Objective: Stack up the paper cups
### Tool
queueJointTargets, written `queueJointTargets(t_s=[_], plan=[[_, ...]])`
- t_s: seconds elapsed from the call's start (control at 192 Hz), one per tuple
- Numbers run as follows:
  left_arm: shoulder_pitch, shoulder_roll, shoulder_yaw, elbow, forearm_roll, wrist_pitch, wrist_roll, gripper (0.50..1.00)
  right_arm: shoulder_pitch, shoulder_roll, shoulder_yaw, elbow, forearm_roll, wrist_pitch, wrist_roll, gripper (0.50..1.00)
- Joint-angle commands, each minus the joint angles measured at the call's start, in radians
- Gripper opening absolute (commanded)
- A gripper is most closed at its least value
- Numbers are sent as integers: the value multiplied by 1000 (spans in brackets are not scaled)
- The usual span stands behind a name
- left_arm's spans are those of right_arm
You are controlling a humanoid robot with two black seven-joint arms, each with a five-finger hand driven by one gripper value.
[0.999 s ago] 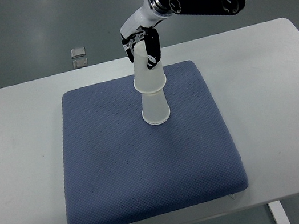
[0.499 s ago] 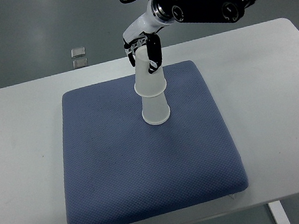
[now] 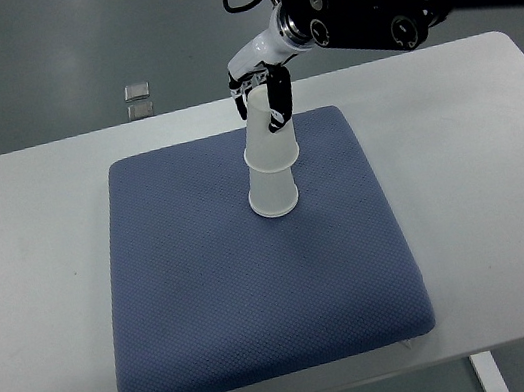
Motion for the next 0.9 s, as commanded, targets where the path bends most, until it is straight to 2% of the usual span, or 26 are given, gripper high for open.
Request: queueJointTargets(t_s=[0.0, 0.229, 0.458, 0.635, 0.895], plan=[[3, 0, 0, 0, 0, 0, 0, 1000, -21, 0, -1, -18, 0, 0, 0, 750], [4, 0, 0, 11, 0, 0, 0, 1000, -33, 0, 0, -26, 3, 0, 0, 756], [4, 0, 0, 12, 0, 0, 0, 1000, -35, 0, 0, -25, 72, 2, 0, 799], [4, 0, 0, 12, 0, 0, 0, 1000, -58, 0, 2, -25, 72, 0, 0, 850], [4, 0, 0, 12, 0, 0, 0, 1000, -70, 0, 36, -43, 72, -1, 5, 858]])
